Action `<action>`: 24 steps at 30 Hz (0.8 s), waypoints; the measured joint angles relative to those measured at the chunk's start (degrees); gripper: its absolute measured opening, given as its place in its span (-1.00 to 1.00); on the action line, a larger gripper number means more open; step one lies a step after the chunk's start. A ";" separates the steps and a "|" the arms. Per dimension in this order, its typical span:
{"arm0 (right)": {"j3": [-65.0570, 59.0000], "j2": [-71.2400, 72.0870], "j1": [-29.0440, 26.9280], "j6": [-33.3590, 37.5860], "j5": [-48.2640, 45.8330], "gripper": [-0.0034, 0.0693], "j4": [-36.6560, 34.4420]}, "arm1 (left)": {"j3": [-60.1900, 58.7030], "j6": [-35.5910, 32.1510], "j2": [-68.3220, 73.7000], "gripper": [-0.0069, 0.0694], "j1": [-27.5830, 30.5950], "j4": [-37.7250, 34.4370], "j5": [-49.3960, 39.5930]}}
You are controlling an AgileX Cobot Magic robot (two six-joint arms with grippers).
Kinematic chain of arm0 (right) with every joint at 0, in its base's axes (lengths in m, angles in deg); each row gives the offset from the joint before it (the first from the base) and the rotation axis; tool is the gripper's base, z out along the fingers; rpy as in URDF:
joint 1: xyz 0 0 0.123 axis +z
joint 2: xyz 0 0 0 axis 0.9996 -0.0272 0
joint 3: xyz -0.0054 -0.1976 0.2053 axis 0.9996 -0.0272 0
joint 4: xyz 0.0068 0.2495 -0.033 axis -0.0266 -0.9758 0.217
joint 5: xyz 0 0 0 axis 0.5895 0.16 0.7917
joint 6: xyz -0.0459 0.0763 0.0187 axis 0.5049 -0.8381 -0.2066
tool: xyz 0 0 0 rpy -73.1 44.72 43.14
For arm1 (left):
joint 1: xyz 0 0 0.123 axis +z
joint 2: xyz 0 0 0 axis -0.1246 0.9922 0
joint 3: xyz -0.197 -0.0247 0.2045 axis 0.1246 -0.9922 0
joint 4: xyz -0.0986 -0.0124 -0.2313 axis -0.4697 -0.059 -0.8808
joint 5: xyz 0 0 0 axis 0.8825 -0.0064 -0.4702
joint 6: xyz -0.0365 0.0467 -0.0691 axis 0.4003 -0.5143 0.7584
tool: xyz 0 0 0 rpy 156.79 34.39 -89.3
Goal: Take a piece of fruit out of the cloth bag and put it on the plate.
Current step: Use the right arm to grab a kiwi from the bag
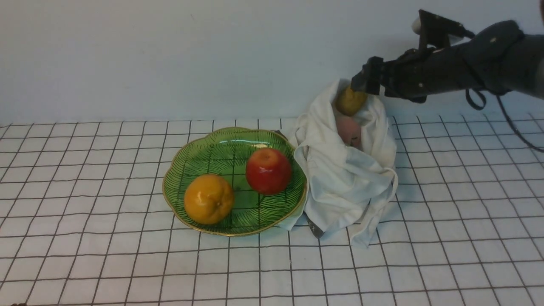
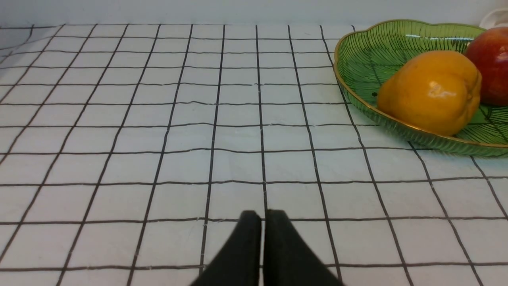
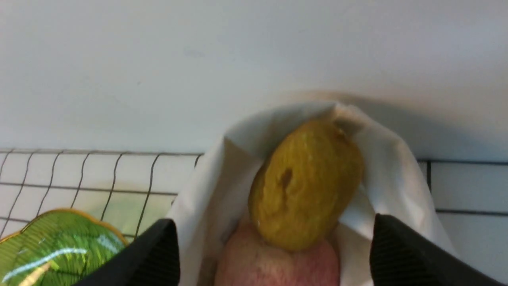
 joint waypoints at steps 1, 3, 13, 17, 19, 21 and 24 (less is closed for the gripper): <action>1.37 -1.27 0.05 0.00 0.07 0.71 -0.14 | 0.00 0.00 0.00 -0.83 0.00 0.00 0.00; 4.20 -3.94 0.05 0.00 0.12 0.71 -0.41 | 0.00 0.00 0.00 -0.83 0.00 0.00 0.00; 7.14 -9.35 0.05 0.00 2.91 0.71 -2.08 | 0.00 0.00 0.00 -0.83 0.00 0.00 0.00; 7.14 -10.47 0.05 0.11 3.58 0.71 -4.14 | 0.00 0.00 0.00 -0.83 0.00 0.00 0.00; 7.14 -10.64 0.05 0.53 3.89 0.71 -5.02 | 0.00 0.00 0.00 -0.83 0.00 0.00 0.00; 7.14 -10.90 0.05 2.00 4.54 0.70 -5.94 | 0.00 0.00 0.00 -0.83 0.00 0.00 0.00; 7.14 -11.26 0.05 4.63 4.67 0.55 -8.52 | 0.00 0.00 0.00 -0.83 0.00 0.00 0.00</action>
